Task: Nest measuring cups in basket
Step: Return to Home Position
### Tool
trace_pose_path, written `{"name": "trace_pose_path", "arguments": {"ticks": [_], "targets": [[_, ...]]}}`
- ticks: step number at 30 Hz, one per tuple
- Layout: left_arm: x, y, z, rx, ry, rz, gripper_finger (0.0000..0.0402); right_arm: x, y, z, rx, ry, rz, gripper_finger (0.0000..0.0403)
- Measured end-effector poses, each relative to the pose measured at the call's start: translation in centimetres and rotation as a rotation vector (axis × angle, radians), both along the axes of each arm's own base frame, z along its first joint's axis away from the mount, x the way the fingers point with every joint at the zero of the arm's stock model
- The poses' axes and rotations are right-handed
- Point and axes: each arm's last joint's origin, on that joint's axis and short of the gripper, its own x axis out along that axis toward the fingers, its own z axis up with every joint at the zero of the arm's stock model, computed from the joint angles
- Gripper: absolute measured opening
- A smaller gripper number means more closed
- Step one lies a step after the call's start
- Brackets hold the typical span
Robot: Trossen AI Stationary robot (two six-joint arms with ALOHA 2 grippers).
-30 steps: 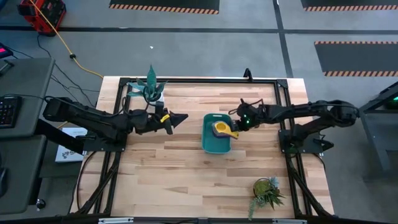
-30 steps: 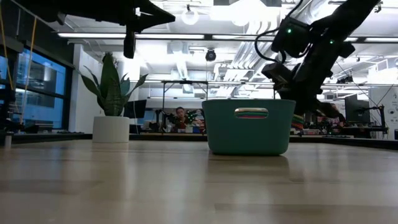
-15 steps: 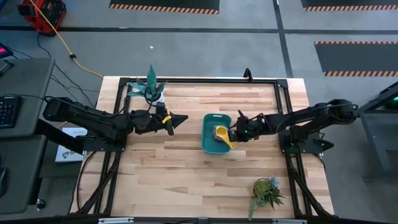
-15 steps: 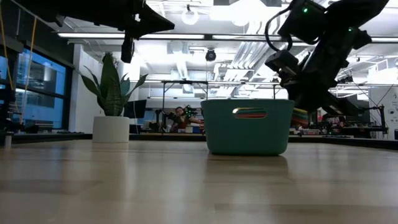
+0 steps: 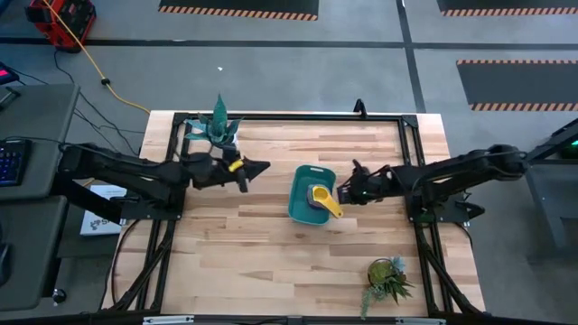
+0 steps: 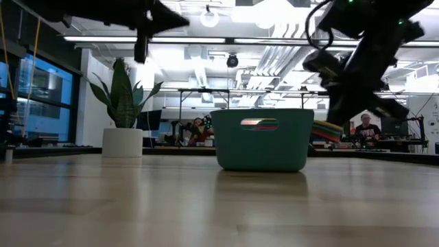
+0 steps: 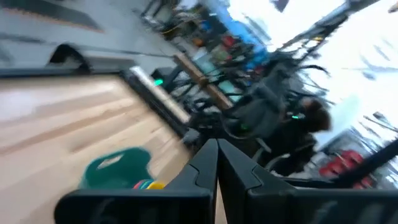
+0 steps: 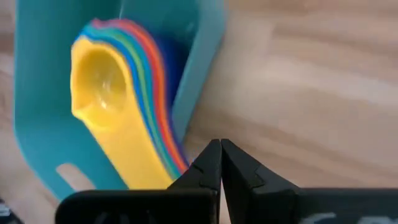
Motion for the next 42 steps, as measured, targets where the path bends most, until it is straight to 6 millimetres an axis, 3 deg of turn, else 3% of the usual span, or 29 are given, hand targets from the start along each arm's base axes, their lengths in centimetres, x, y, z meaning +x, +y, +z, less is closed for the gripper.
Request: {"name": "trace_pose_path", "arguments": {"ticks": [5,10,14,19,26,36,42], "targets": [[-2.0,0.6,1.7,0.074,-0.020,-0.049,0.0000,-3.0,-0.7,3.0,-0.095,-0.055,-0.012,0.0000],[-4.5,0.8,3.7,0.175,-0.071,-0.032,0.0000,-5.0,-1.0,7.0,-0.303,-0.328,0.035,0.0000],[-6.4,0.7,5.3,0.293,-0.142,-0.015,0.0000,-5.8,-1.0,10.0,-0.534,-0.548,0.064,0.0000],[-8.3,0.7,6.1,0.386,-0.158,0.006,0.0000,-5.8,-1.1,12.3,-0.724,-0.707,0.086,0.0000],[-10.1,0.6,6.0,0.454,-0.106,-0.011,0.0000,-5.4,-1.1,12.9,-0.824,-0.744,0.128,0.0000],[-15.2,0.6,5.2,0.418,-0.056,-0.027,0.0000,-5.2,-1.1,12.6,-0.819,-0.723,0.159,0.0000],[-15.6,0.4,1.3,0.358,-0.172,-0.048,0.0000,-5.2,-1.0,12.5,-0.806,-0.722,0.188,0.0000]]}}
